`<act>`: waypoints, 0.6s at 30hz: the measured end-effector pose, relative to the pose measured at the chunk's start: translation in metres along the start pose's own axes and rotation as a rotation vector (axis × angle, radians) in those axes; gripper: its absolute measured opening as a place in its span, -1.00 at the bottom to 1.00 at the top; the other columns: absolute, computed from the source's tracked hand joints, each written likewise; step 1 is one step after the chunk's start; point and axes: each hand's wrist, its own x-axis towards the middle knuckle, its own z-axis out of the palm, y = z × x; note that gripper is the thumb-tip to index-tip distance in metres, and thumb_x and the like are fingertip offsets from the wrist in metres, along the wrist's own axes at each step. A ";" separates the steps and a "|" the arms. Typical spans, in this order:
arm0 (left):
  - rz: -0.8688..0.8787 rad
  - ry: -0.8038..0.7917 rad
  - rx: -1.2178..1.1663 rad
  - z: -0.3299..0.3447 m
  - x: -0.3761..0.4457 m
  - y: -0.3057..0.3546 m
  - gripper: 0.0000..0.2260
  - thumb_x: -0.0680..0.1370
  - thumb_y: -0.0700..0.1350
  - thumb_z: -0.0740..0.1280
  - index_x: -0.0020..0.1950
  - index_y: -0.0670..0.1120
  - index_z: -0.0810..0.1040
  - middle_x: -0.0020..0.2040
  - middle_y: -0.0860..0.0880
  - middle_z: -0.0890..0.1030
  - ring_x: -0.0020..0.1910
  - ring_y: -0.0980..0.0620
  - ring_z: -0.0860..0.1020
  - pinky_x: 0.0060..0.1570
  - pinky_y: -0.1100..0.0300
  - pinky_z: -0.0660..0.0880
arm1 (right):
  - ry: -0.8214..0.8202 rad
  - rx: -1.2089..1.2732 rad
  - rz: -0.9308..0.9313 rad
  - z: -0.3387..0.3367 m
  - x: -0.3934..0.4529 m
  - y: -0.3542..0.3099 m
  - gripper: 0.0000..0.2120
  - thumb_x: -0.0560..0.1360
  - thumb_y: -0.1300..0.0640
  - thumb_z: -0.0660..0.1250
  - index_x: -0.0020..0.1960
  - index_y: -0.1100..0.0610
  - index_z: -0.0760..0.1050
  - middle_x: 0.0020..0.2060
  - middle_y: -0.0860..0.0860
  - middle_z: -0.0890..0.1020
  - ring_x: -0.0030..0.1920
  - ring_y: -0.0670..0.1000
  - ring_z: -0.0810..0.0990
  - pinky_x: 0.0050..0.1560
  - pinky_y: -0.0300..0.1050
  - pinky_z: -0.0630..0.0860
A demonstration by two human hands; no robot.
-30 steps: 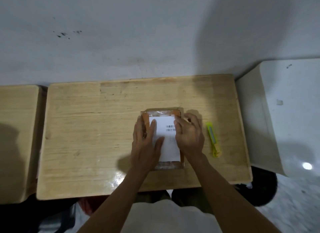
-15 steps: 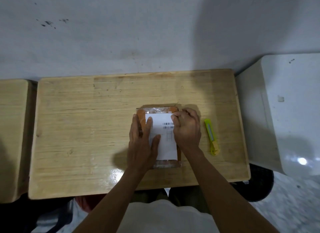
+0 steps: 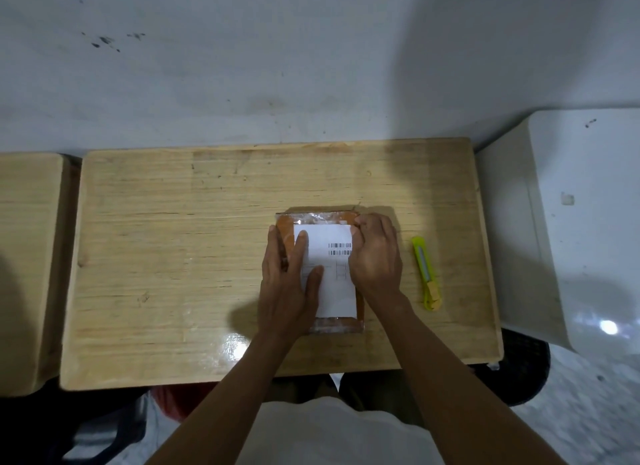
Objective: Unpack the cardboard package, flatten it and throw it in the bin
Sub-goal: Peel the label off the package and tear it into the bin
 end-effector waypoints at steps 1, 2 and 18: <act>0.000 0.000 -0.003 0.000 0.000 0.000 -0.42 0.62 0.16 0.17 0.61 0.03 0.16 0.64 -0.18 -0.09 0.58 -0.21 0.08 0.39 0.04 0.18 | 0.013 0.017 -0.008 0.000 -0.002 0.002 -0.86 0.59 0.17 0.23 0.09 0.19 0.51 0.10 0.08 0.55 0.16 0.13 0.51 -0.07 -0.02 0.49; 0.001 0.000 -0.003 0.001 0.000 -0.001 -0.42 0.62 0.16 0.17 0.61 0.03 0.16 0.64 -0.18 -0.09 0.58 -0.21 0.08 0.39 0.04 0.19 | 0.018 0.018 -0.025 0.000 -0.003 0.004 -0.86 0.58 0.16 0.24 0.07 0.19 0.52 0.08 0.08 0.57 0.14 0.13 0.52 -0.06 0.00 0.51; 0.001 0.017 -0.001 0.003 -0.002 0.000 -0.40 0.63 0.11 0.22 0.62 0.02 0.13 0.63 -0.19 -0.07 0.56 -0.24 0.16 0.33 -0.06 0.39 | 0.012 -0.174 -0.033 0.008 -0.004 -0.001 -0.82 0.61 0.18 0.14 0.14 0.15 0.49 0.10 0.08 0.54 0.14 0.13 0.52 -0.17 -0.01 0.52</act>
